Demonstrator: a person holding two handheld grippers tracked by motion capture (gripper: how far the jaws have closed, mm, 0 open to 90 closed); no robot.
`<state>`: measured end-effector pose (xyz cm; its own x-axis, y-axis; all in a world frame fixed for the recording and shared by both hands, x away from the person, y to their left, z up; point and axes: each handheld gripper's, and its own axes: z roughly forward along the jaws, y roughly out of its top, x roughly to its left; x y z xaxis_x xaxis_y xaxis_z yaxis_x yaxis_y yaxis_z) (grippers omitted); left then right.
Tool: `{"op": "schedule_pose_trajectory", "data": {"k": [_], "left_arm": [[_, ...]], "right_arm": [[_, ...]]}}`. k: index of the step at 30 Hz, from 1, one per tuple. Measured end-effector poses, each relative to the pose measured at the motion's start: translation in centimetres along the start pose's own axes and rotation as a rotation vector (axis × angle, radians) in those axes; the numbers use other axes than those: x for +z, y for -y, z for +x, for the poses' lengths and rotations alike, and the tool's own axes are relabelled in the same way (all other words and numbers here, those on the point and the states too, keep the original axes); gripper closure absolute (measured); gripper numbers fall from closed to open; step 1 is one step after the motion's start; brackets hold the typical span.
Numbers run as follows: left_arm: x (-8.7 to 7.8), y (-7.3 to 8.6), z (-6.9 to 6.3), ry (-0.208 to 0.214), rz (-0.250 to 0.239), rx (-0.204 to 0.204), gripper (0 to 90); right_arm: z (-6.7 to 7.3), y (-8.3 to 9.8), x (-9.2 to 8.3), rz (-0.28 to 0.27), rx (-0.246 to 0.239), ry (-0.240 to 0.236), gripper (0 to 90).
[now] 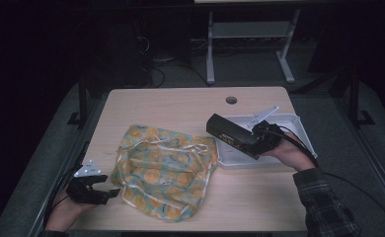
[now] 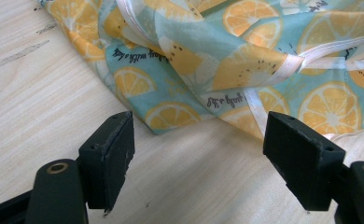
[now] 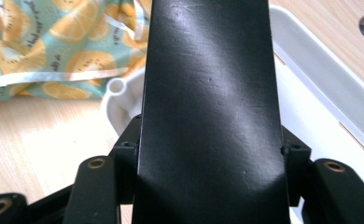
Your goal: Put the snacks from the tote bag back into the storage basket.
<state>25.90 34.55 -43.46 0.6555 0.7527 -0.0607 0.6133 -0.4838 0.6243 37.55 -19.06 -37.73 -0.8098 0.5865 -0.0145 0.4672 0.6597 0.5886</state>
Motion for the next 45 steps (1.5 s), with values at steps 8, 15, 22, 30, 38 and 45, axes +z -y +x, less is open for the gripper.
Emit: {"op": "schedule_pose_trajectory", "data": {"k": [8,15,22,30,38,45], "left_arm": [[0.1,-0.1,0.0,0.002,0.003,0.008,24.6],[0.1,-0.1,0.0,0.002,0.004,0.008,24.6],[0.1,-0.1,0.0,0.002,0.009,0.01,24.7],[0.2,-0.1,0.0,0.001,0.01,0.011,24.7],[0.2,-0.1,0.0,0.001,0.01,0.011,24.8],[0.2,-0.1,-0.1,0.002,0.01,0.011,24.9]], "right_arm": [[-1.4,1.2,-0.4,0.0,0.042,0.026,42.2],[-3.0,2.5,-0.8,-0.012,0.069,0.047,42.2],[-4.5,4.1,-0.4,-0.004,0.107,0.07,42.2],[-5.4,5.4,0.4,0.026,0.149,0.074,42.1],[-5.7,6.2,1.6,0.057,0.169,0.063,42.0],[-5.7,6.4,2.2,0.079,0.167,0.056,41.9]]}}
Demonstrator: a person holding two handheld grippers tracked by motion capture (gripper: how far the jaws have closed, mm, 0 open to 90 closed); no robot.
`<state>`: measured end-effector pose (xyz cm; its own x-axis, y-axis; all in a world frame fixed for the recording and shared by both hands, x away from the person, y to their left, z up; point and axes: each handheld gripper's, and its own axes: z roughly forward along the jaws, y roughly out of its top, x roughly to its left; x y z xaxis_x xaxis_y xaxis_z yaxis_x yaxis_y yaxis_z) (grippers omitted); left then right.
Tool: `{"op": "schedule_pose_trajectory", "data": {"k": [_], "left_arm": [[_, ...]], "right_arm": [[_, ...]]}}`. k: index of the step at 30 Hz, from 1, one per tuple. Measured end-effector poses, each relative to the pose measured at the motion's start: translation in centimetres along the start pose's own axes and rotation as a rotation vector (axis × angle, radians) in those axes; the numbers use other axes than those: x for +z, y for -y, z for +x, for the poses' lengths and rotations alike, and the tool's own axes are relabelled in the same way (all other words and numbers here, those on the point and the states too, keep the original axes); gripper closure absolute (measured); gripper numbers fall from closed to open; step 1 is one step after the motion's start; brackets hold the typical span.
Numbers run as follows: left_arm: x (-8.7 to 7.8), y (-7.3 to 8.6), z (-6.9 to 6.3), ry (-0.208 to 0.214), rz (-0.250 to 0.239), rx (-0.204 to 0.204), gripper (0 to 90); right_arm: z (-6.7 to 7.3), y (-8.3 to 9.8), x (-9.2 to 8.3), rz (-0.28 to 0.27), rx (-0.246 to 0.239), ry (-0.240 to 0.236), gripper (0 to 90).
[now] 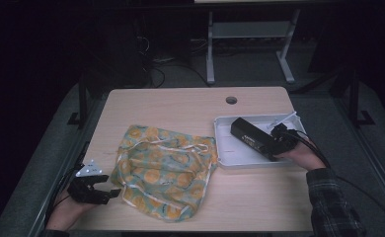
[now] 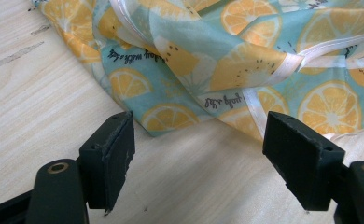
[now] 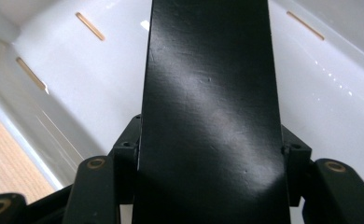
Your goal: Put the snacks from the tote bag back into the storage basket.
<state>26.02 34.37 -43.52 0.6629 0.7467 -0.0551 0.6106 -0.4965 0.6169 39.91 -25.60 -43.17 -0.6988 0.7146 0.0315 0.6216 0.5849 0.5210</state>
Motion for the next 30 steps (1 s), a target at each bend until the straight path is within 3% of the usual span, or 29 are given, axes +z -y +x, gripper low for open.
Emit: {"op": "schedule_pose_trajectory", "data": {"k": [17,25,30], "left_arm": [[0.1,0.0,0.0,0.003,0.007,0.005,24.8],[0.1,0.0,0.0,0.003,0.006,0.006,24.9],[0.1,0.0,0.1,0.003,0.007,0.004,24.9]], "right_arm": [[-0.5,0.7,0.3,0.037,0.021,0.013,39.8],[-0.5,0.3,-1.0,-0.014,0.033,0.006,34.5],[0.0,-1.0,-3.0,-0.051,0.027,0.021,33.7]]}}
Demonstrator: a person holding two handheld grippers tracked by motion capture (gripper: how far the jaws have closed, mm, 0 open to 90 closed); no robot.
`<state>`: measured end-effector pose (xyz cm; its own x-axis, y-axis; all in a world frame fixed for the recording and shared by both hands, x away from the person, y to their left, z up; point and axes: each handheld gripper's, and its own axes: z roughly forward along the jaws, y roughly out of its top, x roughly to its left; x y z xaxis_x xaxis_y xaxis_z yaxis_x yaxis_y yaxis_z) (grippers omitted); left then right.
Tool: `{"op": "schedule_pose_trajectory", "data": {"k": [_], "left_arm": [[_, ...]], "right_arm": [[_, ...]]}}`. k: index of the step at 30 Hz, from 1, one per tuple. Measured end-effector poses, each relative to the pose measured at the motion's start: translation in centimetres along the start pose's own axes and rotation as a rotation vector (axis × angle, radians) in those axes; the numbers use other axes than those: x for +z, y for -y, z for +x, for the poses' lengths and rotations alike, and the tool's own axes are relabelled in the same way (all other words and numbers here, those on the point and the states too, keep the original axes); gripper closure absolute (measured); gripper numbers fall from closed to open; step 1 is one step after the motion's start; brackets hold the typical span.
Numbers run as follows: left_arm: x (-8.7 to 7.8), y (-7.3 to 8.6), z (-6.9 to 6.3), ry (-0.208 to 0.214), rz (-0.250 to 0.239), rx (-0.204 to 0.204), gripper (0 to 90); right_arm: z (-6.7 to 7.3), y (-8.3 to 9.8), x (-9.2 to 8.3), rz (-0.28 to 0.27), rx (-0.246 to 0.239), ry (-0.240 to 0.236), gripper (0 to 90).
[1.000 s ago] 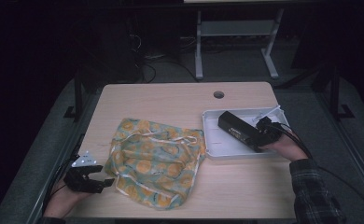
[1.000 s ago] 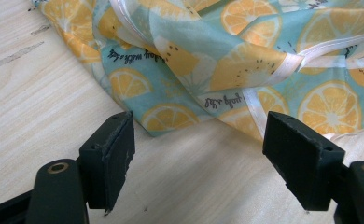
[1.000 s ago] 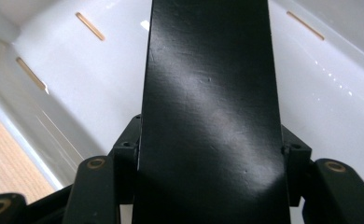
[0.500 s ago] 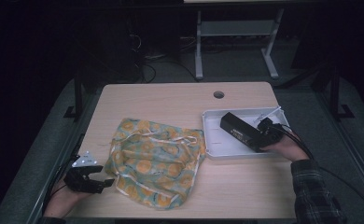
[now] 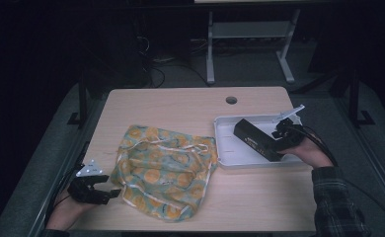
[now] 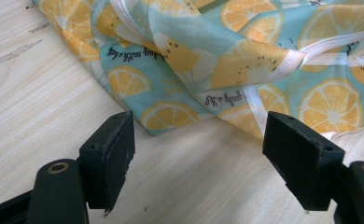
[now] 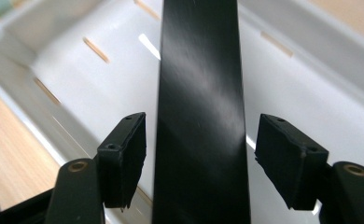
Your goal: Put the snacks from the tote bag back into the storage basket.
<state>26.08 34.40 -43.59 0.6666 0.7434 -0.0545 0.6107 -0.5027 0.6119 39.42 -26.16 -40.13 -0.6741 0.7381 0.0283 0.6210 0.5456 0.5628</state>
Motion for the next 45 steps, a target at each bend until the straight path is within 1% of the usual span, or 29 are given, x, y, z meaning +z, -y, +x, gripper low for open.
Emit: {"op": "schedule_pose_trajectory", "data": {"k": [2,3,5,7,8,9,10,11,13,14,15,16,17,18,21,23,26,27,29,30,31,33,35,37,45], "left_arm": [[0.0,0.0,0.0,0.0,-0.001,-0.001,24.9],[0.0,0.0,0.0,0.0,0.0,0.0,24.8],[0.0,0.0,0.0,0.001,0.0,-0.001,24.8],[-0.1,-0.2,-0.1,-0.001,-0.004,0.001,24.8],[-0.1,-0.2,-0.1,-0.001,-0.005,0.001,24.8],[-0.1,-0.2,-0.1,-0.001,-0.005,0.001,24.9],[-0.1,-0.2,-0.1,-0.001,-0.005,0.0,24.9],[-0.1,-0.2,-0.1,-0.002,-0.005,0.0,24.9],[-0.1,-0.2,-0.1,-0.002,-0.005,0.0,24.9],[0.0,-0.2,-0.1,-0.001,-0.008,-0.002,24.9],[0.0,-0.2,-0.2,0.0,-0.007,-0.003,24.9],[0.0,-0.2,-0.2,0.002,-0.007,0.001,24.9],[0.0,-0.2,-0.2,0.002,-0.007,0.001,24.9],[0.0,-0.1,-0.2,0.003,-0.007,0.0,24.9],[0.0,-0.1,-0.2,0.003,-0.006,-0.001,24.9],[-0.1,-0.1,-0.2,0.001,-0.007,0.001,24.9],[-0.1,-0.1,-0.3,0.002,-0.007,0.003,24.9],[0.0,-0.1,-0.3,0.002,-0.004,0.004,24.9],[0.0,-0.1,-0.3,0.001,-0.001,0.008,24.9],[0.0,-0.1,-0.3,0.001,-0.001,0.008,24.9],[0.0,-0.1,-0.3,0.002,-0.002,0.008,24.9],[0.0,-0.1,-0.3,0.003,-0.002,0.006,24.9],[0.0,0.0,-0.3,0.005,-0.006,0.003,24.9],[0.0,0.0,-0.3,0.005,-0.006,0.0,24.9],[-0.1,0.0,-0.3,0.004,-0.004,0.001,24.9]], "right_arm": [[0.1,-0.3,-0.3,-0.004,-0.002,0.005,34.5],[0.2,-1.0,-1.1,-0.027,0.025,0.019,40.0],[0.1,-1.6,-1.6,-0.04,0.053,0.027,46.3],[0.0,-2.2,-1.9,-0.05,0.068,0.023,53.8],[-0.1,-2.5,-1.9,-0.052,0.076,0.021,58.7],[-0.1,-2.5,-1.9,-0.052,0.076,0.021,58.7],[-0.5,-3.0,-1.7,-0.057,0.091,0.029,69.8],[-0.5,-3.0,-1.7,-0.057,0.091,0.029,69.8],[-0.9,-3.4,-1.4,-0.051,0.106,0.027,79.8],[-1.2,-3.6,-1.1,-0.046,0.101,0.027,82.9],[-1.7,-4.0,-0.6,-0.031,0.099,0.032,88.1],[-1.9,-4.2,-0.4,-0.022,0.097,0.038,89.6],[-1.9,-4.2,-0.4,-0.022,0.097,0.038,89.6],[-2.4,-4.6,-0.1,-0.022,0.096,0.042,89.8],[-2.8,-4.9,0.1,-0.024,0.094,0.038,89.9],[-3.2,-5.3,0.7,-0.003,0.091,0.041,89.9],[-3.5,-5.8,1.4,-0.002,0.082,0.036,89.8],[-3.7,-5.9,1.7,0.003,0.075,0.044,89.9],[-3.8,-6.2,2.3,0.016,0.076,0.039,89.9],[-3.9,-6.2,2.6,0.012,0.075,0.037,89.9],[-3.9,-6.2,2.6,0.012,0.075,0.037,89.9],[-4.0,-6.3,3.7,0.032,0.072,0.026,89.9],[-3.9,-6.3,4.3,0.054,0.06,0.03,89.9],[-3.8,-6.4,4.7,0.063,0.058,0.029,89.9],[-3.4,-6.4,5.1,0.081,0.04,0.011,89.9]]}}
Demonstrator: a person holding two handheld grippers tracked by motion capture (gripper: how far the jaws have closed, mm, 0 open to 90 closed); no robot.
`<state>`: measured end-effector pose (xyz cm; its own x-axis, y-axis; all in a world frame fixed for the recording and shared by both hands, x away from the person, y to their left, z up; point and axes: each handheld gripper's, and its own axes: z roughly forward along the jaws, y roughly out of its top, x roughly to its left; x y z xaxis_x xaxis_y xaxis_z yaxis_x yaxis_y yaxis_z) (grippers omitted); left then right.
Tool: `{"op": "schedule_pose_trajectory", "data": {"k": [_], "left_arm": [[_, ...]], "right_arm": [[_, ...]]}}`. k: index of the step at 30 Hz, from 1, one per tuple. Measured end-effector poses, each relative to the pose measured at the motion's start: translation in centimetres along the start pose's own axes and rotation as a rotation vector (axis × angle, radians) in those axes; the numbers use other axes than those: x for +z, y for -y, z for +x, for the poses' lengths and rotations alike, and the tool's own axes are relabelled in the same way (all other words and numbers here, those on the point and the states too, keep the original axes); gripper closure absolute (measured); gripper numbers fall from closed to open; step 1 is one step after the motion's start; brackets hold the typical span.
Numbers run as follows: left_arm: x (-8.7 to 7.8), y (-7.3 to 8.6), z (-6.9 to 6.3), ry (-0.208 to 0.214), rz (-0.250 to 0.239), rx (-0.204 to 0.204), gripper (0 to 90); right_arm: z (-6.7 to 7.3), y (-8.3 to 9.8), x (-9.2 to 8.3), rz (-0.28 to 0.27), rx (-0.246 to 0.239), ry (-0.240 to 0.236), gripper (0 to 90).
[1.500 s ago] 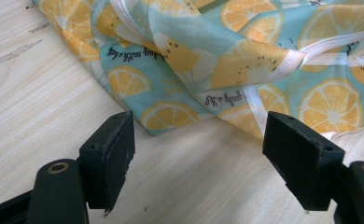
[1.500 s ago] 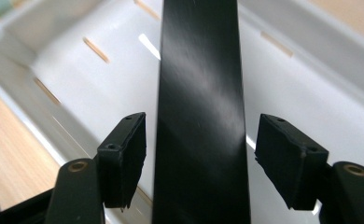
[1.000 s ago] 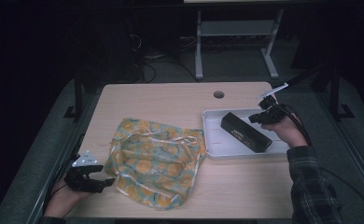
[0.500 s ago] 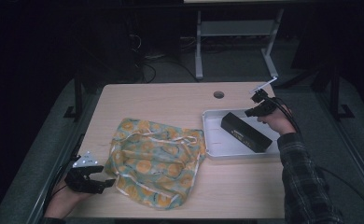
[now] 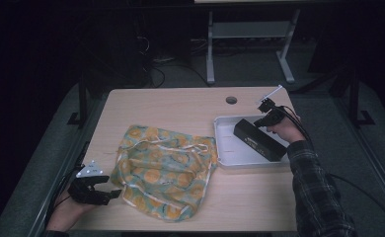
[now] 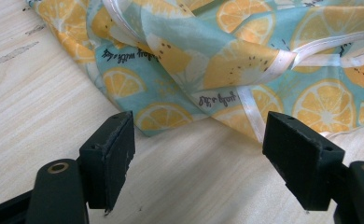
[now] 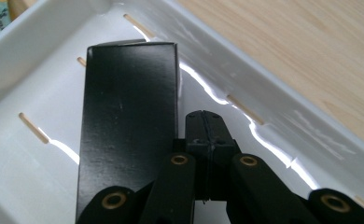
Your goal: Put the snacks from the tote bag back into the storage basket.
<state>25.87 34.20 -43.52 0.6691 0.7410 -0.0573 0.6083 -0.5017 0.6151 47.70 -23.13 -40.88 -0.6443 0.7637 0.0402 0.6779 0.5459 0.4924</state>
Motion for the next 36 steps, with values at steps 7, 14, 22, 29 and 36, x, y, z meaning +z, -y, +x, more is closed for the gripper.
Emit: {"op": "schedule_pose_trajectory", "data": {"k": [7,14,22,29,36], "left_arm": [[0.0,0.0,0.0,0.001,-0.001,-0.004,24.9],[0.0,-0.1,-0.1,0.001,-0.002,-0.004,24.9],[0.1,-0.3,-0.2,-0.002,-0.001,-0.005,24.9],[0.1,0.0,-0.1,0.0,0.001,-0.007,24.9],[0.0,0.0,-0.1,-0.002,0.0,-0.004,25.0]], "right_arm": [[0.9,0.3,-0.1,0.018,-0.047,-0.024,89.9],[1.8,0.5,0.0,0.02,-0.079,-0.044,89.9],[2.5,1.3,-0.2,0.024,-0.112,-0.074,89.9],[3.3,1.9,-0.4,0.021,-0.13,-0.079,89.9],[4.0,2.3,-0.8,0.011,-0.142,-0.088,89.9]]}}
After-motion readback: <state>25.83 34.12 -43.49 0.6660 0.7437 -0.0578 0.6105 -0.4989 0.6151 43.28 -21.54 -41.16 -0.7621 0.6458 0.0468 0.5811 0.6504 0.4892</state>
